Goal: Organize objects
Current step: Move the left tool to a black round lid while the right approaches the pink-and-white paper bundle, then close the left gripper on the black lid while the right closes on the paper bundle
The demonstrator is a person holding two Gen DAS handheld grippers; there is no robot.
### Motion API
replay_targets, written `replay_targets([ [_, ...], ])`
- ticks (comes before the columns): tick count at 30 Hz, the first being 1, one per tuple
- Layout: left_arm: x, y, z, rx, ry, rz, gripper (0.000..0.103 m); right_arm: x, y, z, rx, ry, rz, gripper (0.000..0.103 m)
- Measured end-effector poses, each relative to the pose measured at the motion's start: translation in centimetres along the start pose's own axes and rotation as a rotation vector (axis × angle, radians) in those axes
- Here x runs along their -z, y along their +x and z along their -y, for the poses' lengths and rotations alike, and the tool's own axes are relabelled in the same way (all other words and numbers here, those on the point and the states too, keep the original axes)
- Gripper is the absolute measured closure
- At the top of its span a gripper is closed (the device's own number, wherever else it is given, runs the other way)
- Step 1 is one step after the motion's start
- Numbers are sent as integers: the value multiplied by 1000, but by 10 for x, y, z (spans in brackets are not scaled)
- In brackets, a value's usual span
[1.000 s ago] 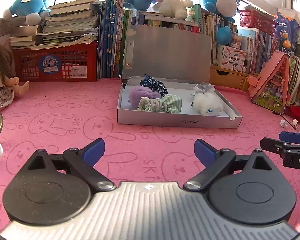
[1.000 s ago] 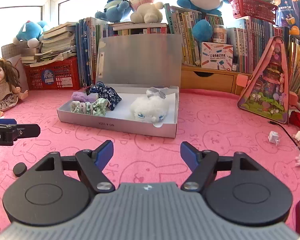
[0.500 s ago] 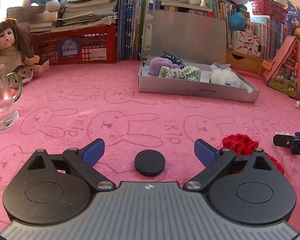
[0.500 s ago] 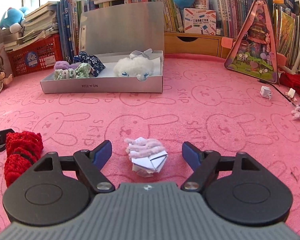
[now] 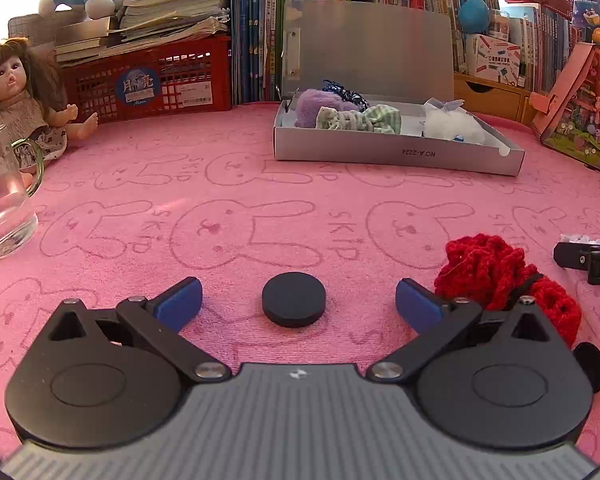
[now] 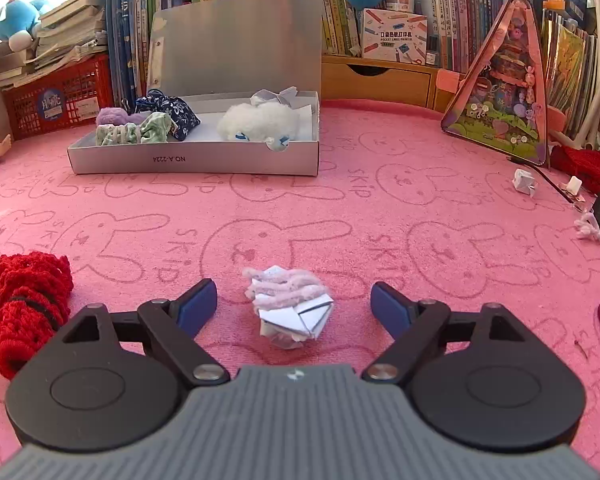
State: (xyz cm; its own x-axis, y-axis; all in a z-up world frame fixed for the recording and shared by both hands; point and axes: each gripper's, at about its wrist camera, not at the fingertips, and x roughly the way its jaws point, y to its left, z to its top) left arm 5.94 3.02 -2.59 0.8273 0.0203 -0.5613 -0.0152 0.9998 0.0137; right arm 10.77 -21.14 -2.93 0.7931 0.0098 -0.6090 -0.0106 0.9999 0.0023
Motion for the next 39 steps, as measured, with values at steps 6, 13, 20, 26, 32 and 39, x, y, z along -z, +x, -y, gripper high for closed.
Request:
replay_targets([
  [6, -1, 0, 0, -1, 0, -1, 0, -2, 4, 3, 20, 15, -30, 0],
  [13, 0, 1, 0, -6, -3, -6, 0, -1, 3, 2, 20, 11, -29, 0],
  [20, 2, -2, -1, -4, -9, 0, 1, -1, 3, 1, 26, -4, -25, 0],
  [26, 3, -10, -3, -11, -10, 28, 31, -1, 3, 2, 20, 8, -31, 0],
  [32, 4, -18, -4, -16, -20, 34, 57, -1, 1, 3, 17, 14, -28, 0],
  [39, 5, -26, -3, -12, -41, 58, 66, 5, -11, 1, -41, -10, 31, 23],
])
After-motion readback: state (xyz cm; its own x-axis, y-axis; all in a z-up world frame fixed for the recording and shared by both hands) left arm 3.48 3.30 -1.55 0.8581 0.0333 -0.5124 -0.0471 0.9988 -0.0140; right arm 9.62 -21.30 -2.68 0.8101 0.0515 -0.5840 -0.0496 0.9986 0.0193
